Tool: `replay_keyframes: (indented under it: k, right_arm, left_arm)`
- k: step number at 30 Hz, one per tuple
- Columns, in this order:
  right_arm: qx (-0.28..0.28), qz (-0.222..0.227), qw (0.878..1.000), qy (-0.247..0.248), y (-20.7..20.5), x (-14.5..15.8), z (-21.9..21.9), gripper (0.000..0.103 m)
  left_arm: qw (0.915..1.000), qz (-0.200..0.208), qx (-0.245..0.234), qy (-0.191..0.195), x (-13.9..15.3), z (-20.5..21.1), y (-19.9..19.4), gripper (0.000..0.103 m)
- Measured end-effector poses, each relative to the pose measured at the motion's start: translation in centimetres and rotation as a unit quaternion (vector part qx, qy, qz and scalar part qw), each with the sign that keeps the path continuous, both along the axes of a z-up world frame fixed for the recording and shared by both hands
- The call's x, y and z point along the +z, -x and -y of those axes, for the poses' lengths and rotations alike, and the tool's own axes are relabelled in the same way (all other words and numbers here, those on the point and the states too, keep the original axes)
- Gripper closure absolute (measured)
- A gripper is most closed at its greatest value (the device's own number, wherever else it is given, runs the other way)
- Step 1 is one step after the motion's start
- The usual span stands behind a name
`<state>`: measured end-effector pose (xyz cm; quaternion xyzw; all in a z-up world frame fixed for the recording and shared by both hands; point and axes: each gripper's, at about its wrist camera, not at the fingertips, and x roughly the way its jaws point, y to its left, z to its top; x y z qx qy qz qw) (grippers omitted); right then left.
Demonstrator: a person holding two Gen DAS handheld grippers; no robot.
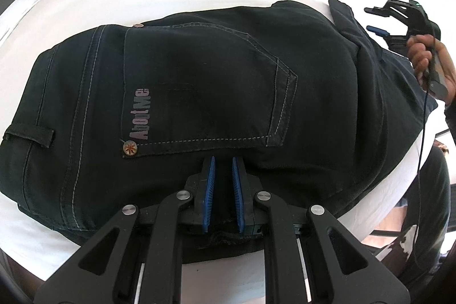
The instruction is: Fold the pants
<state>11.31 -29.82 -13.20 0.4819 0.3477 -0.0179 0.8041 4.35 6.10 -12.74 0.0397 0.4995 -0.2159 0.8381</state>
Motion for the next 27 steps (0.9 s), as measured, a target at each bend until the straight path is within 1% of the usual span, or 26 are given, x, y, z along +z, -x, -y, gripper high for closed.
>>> replay_keyframes:
  k: [2,5,7,9,12,14,18,19,20,21,22,23,25,27]
  right_arm:
    - [0.004,-0.005,1.000,-0.014,-0.8,-0.8,0.3,0.059]
    - [0.002,-0.034,0.999,-0.013,-1.8,-1.8,0.1,0.059]
    - [-0.003,-0.039,0.999,-0.023,-2.1,-2.1,0.5,0.059]
    - [0.000,-0.045,0.999,-0.022,-2.5,-2.3,0.5,0.061]
    - [-0.004,-0.035,0.998,-0.048,-3.3,-2.8,0.8,0.061]
    - [-0.017,-0.027,0.997,-0.064,-4.0,-3.2,1.3,0.061]
    - [-0.026,-0.011,0.998,-0.065,-5.8,-3.3,2.0,0.062]
    - [-0.023,-0.009,0.998,-0.060,-6.2,-3.3,2.2,0.069]
    - [-0.021,-0.010,0.998,-0.055,-6.7,-3.4,2.3,0.083]
    - [-0.018,-0.012,0.999,-0.050,-6.9,-3.6,2.6,0.090]
    - [-0.019,-0.014,0.999,-0.047,-6.9,-3.6,2.9,0.095]
    - [-0.024,-0.009,0.999,-0.042,-6.6,-3.3,3.3,0.098]
    - [-0.025,0.014,0.999,-0.028,-5.7,-1.9,3.7,0.098]
    - [-0.024,0.034,0.999,0.002,-4.7,0.6,4.2,0.098]
  left_arm:
    - [1.0000,0.000,0.000,-0.002,0.0,-0.1,-0.1,0.091]
    - [1.0000,0.001,-0.001,-0.005,-0.1,0.5,-0.2,0.091]
    - [1.0000,0.001,0.000,-0.004,-0.1,0.7,-0.4,0.091]
    - [1.0000,0.001,0.000,-0.004,-0.2,0.8,-0.4,0.091]
    - [1.0000,0.001,0.000,-0.003,-0.2,0.7,-0.3,0.091]
    - [1.0000,0.002,0.000,-0.004,-0.2,0.7,-0.3,0.091]
    - [1.0000,0.001,0.001,-0.003,-0.2,0.6,-0.3,0.091]
    - [1.0000,0.001,0.000,-0.004,-0.2,0.5,-0.3,0.091]
    - [1.0000,0.001,0.000,-0.005,-0.2,0.5,-0.3,0.091]
    - [1.0000,0.001,0.000,-0.006,-0.2,0.5,-0.3,0.091]
    - [1.0000,0.001,0.000,-0.007,-0.2,0.5,-0.3,0.091]
    - [1.0000,0.001,-0.001,-0.008,-0.2,0.5,-0.3,0.091]
    - [0.9999,0.002,0.000,-0.010,-0.2,0.6,-0.3,0.091]
    - [0.9999,0.004,0.001,-0.013,-0.2,0.6,-0.3,0.091]
